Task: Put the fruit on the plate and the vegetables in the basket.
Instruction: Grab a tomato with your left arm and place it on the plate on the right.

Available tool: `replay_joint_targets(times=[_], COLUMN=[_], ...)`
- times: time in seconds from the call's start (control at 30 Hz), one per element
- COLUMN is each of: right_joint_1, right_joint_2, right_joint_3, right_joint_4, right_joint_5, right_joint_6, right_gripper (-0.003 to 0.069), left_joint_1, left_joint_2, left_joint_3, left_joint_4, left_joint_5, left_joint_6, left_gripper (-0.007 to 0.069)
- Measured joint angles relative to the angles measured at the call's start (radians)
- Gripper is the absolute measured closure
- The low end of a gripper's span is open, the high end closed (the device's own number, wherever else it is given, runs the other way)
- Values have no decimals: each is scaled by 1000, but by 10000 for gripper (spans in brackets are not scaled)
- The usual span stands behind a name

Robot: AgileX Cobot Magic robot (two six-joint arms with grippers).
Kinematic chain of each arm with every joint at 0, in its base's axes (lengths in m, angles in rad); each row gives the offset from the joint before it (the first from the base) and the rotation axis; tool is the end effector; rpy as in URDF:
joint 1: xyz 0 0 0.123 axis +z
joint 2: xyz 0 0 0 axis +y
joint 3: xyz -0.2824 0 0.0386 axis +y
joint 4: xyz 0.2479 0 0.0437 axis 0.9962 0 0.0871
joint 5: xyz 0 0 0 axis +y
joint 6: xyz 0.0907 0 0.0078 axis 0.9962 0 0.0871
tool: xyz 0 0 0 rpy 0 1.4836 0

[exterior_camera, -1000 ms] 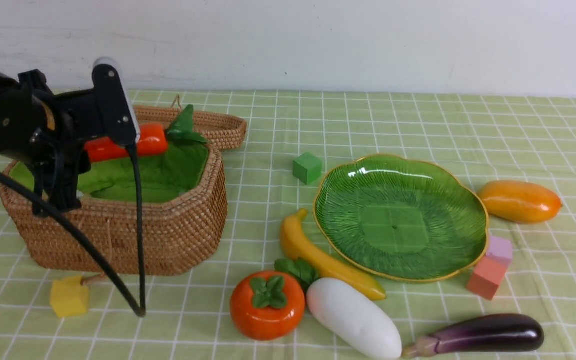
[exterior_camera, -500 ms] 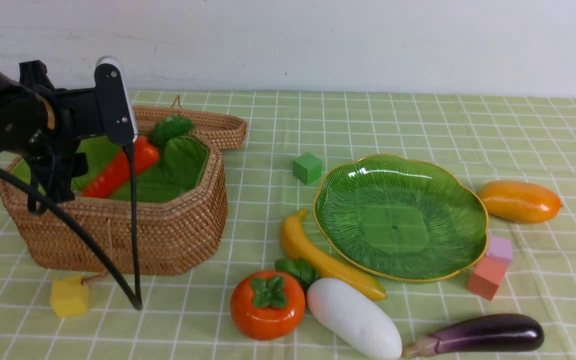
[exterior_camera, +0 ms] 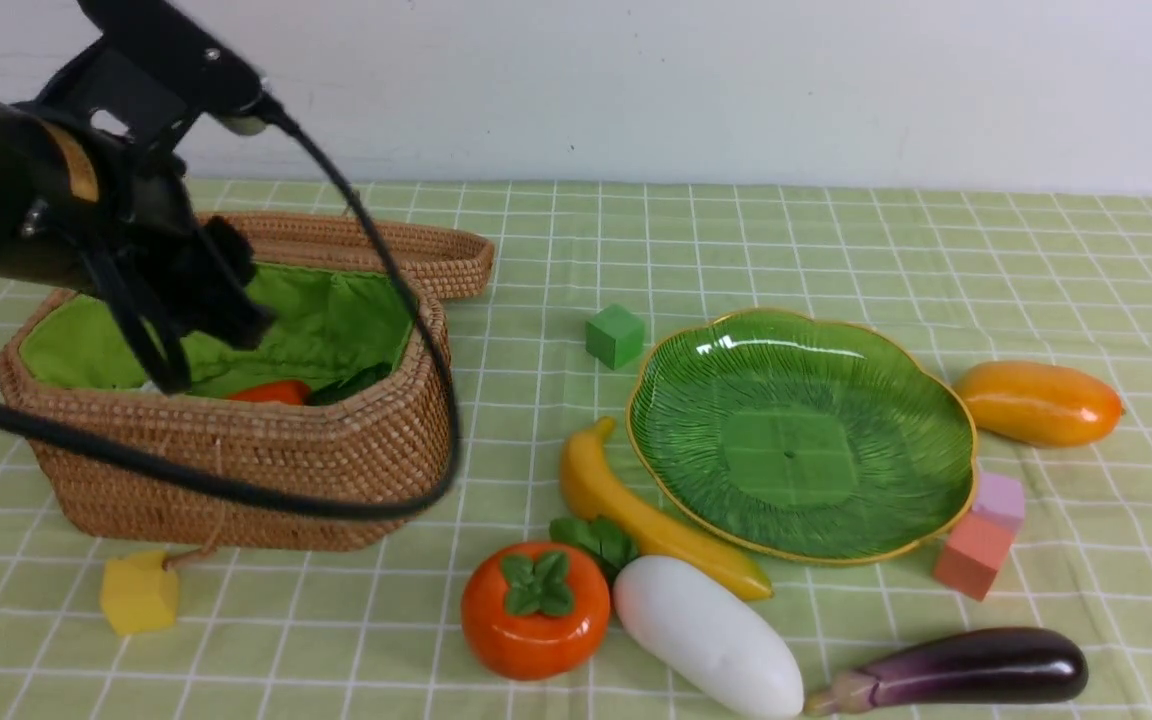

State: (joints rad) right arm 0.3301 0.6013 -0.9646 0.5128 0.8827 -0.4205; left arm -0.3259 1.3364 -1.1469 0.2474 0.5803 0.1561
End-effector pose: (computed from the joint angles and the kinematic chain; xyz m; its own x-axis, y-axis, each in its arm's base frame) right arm 0.0681 0.0598 0.4134 -0.2869 -0.1736 -0.9421 -0.6590 0.7495 0.0625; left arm 0.2828 -0.0826 0.3469 -0.4712 0.5319 -0.7036 0.4124 0.8380 0.3573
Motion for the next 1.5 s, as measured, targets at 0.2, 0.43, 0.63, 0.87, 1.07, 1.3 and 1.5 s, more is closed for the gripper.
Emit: replay_joint_targets(times=[0.2, 0.43, 0.63, 0.87, 1.07, 1.3, 1.5], right_joint_1=[0, 0, 0, 0, 0, 0, 0], right_joint_2=[0, 0, -1, -1, -1, -1, -1], right_joint_3=[-19, -76, -78, -78, -78, -79, -79], right_joint_4=[-33, -70, -87, -109, -154, -157, -158], right_joint_5=[157, 344, 384, 384, 384, 384, 373], right_joint_6=[69, 109, 112, 112, 112, 112, 112], right_gripper=[557, 551, 545, 535, 531, 524, 522], left_joint_1=[-286, -486, -486, -486, -486, -485, -485], left_joint_2=[3, 136, 278, 386, 446, 493, 500], left_joint_3=[0, 0, 0, 0, -1, -13, -18], left_joint_4=[-92, -114, -112, -31, 68, 183, 192], left_joint_5=[247, 319, 235, 131, 86, 26, 35], left_joint_6=[-89, -79, -71, -68, -65, -65, -65], left_gripper=[638, 585, 243, -31, 3, 105, 127])
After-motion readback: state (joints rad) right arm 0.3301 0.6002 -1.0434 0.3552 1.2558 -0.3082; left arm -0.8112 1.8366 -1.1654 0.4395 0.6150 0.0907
